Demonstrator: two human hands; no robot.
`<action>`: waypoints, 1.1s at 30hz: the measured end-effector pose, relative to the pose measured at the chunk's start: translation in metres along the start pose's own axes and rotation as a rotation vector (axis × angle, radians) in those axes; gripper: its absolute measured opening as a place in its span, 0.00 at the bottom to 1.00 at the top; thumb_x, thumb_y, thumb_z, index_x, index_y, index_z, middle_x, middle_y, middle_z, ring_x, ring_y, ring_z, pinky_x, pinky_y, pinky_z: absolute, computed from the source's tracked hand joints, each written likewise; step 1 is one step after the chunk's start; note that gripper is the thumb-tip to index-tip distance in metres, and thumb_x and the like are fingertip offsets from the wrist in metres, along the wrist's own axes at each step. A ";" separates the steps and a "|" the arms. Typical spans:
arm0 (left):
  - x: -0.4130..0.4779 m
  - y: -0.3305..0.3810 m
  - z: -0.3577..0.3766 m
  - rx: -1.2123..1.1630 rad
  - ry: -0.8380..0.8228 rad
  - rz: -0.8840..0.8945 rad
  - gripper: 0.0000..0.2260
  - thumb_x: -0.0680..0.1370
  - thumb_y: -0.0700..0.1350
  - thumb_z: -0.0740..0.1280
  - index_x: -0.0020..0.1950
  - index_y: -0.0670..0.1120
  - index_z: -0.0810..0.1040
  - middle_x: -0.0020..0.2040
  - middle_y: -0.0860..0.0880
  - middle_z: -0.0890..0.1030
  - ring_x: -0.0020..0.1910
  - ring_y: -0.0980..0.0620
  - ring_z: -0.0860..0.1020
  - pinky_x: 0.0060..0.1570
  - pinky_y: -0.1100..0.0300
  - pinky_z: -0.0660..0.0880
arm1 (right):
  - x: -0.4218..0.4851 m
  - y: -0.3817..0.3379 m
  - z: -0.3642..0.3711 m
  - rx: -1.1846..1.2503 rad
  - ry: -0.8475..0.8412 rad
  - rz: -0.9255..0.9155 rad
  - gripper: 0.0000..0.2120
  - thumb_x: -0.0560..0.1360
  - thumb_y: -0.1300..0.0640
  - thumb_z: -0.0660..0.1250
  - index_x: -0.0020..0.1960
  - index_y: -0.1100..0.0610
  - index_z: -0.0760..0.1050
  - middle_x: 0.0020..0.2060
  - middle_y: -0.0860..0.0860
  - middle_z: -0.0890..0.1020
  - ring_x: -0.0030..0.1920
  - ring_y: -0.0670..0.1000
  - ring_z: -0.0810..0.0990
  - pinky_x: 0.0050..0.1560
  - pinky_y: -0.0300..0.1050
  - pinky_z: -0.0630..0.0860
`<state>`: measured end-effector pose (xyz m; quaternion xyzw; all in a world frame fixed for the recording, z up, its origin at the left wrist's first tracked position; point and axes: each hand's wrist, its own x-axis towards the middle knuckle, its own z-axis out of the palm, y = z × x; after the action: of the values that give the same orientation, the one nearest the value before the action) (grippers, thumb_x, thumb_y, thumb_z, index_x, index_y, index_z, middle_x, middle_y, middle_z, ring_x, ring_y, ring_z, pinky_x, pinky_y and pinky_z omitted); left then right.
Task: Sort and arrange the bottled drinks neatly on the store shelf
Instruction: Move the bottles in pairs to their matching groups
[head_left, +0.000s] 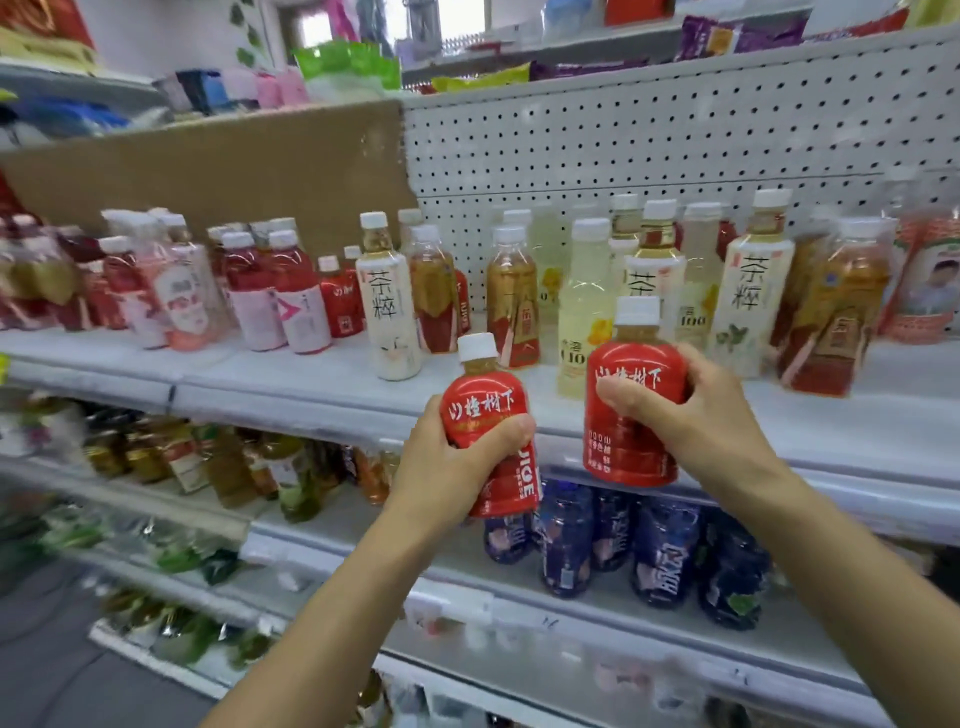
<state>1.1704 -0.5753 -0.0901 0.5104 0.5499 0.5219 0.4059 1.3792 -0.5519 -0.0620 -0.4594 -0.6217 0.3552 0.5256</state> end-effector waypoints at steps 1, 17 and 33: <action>0.002 -0.003 -0.014 0.011 0.007 -0.003 0.29 0.66 0.59 0.76 0.65 0.58 0.70 0.55 0.53 0.82 0.52 0.52 0.82 0.53 0.49 0.81 | 0.002 -0.001 0.013 0.000 -0.005 0.002 0.33 0.56 0.39 0.73 0.59 0.48 0.74 0.50 0.47 0.82 0.48 0.45 0.81 0.43 0.40 0.75; 0.142 -0.027 -0.183 0.104 0.230 0.116 0.30 0.68 0.56 0.77 0.66 0.56 0.69 0.55 0.56 0.79 0.53 0.57 0.79 0.50 0.59 0.78 | 0.107 -0.008 0.206 -0.019 -0.177 -0.072 0.31 0.55 0.38 0.73 0.56 0.43 0.71 0.47 0.43 0.81 0.45 0.41 0.82 0.40 0.33 0.74; 0.285 -0.062 -0.239 0.453 -0.105 0.361 0.35 0.72 0.54 0.75 0.74 0.58 0.62 0.68 0.54 0.75 0.65 0.54 0.75 0.65 0.47 0.74 | 0.144 -0.013 0.322 -0.143 -0.024 -0.032 0.33 0.53 0.36 0.75 0.56 0.40 0.70 0.51 0.39 0.78 0.49 0.38 0.80 0.42 0.33 0.76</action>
<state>0.8855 -0.3282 -0.0968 0.7040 0.5310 0.4223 0.2100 1.0571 -0.4064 -0.0657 -0.4814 -0.6591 0.3070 0.4895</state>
